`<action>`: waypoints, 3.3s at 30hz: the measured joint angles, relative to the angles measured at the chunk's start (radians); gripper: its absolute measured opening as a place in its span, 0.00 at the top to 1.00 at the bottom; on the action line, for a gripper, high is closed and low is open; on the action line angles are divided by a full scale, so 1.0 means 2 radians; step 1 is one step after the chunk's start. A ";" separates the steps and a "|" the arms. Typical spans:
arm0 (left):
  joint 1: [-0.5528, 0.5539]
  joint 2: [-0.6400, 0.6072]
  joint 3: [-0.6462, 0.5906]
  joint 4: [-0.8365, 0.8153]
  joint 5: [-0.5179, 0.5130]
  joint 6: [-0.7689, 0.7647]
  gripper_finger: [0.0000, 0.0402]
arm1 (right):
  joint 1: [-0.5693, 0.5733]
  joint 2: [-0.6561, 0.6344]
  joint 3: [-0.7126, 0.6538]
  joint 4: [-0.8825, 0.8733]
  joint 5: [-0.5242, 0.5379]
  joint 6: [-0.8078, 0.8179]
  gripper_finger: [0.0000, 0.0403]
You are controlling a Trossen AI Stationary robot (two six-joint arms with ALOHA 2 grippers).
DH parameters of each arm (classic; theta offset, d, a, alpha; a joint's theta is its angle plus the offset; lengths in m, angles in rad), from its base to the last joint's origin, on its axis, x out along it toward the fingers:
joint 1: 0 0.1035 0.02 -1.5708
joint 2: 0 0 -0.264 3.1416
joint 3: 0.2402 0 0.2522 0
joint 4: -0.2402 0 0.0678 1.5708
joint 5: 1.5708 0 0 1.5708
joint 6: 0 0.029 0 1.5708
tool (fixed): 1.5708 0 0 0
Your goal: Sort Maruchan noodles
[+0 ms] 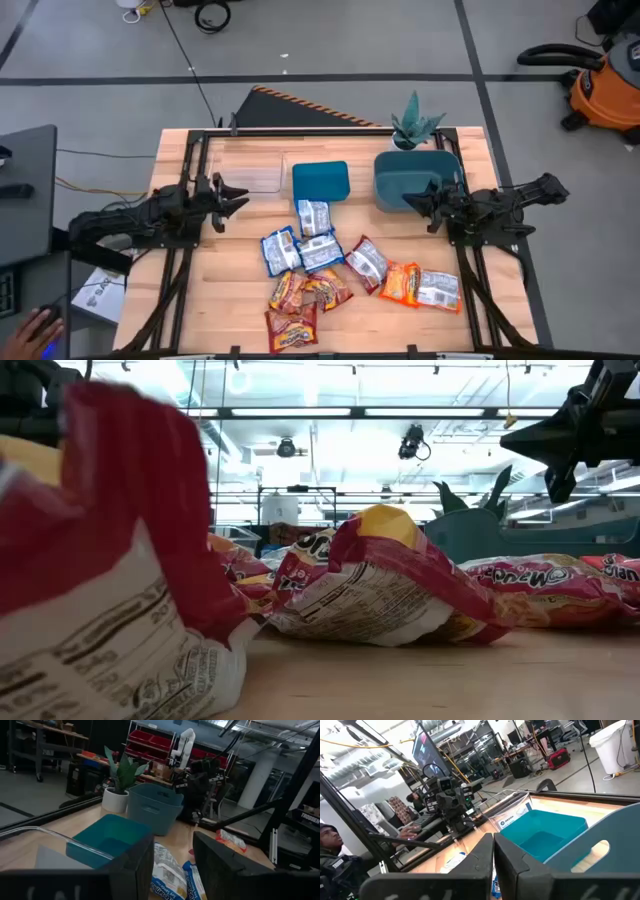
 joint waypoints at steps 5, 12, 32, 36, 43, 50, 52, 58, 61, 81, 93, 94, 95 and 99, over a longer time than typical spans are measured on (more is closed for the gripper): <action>0.000 0.000 0.000 0.000 0.000 0.000 0.65 | 0.000 0.000 0.000 0.000 0.000 0.000 0.95; 0.000 0.000 0.000 0.000 0.000 0.000 0.65 | 0.000 0.000 0.000 0.000 0.000 0.000 0.95; 0.000 0.000 0.000 0.000 0.000 0.000 0.65 | 0.000 0.000 0.000 0.000 0.000 0.000 0.95; 0.000 0.000 0.000 0.000 0.000 0.000 0.65 | 0.000 0.000 0.000 0.000 0.000 0.000 0.95; 0.000 0.000 0.000 0.000 0.000 0.000 0.65 | 0.000 0.000 0.000 0.000 0.000 0.000 0.95; 0.000 0.000 0.000 0.000 0.000 0.000 0.65 | 0.000 0.000 0.000 0.000 0.000 0.000 0.95; 0.000 0.000 0.000 0.000 0.000 0.000 0.65 | 0.000 0.000 0.000 0.000 0.000 0.000 0.95; 0.000 0.000 0.000 0.000 0.000 0.000 0.65 | 0.000 0.000 0.000 0.000 0.000 0.000 0.95; 0.000 0.000 0.000 0.011 0.000 0.000 0.65 | 0.000 0.000 0.000 0.000 0.000 0.000 0.95; 0.000 0.000 0.000 0.069 -0.013 -0.092 0.65 | 0.000 0.000 0.000 0.101 0.005 0.005 0.95; 0.000 0.000 0.000 0.069 -0.021 -0.083 0.65 | 0.000 0.000 0.000 0.119 -0.007 0.003 0.95; 0.000 0.000 0.000 0.069 -0.021 -0.077 0.65 | 0.000 0.000 0.000 0.117 -0.011 0.001 0.95; 0.000 0.000 0.000 0.070 -0.021 -0.068 0.65 | 0.000 0.000 0.000 0.116 -0.013 -0.006 0.95; 0.000 0.000 0.000 0.070 -0.023 -0.033 0.65 | 0.000 0.000 0.000 0.116 -0.013 -0.022 0.95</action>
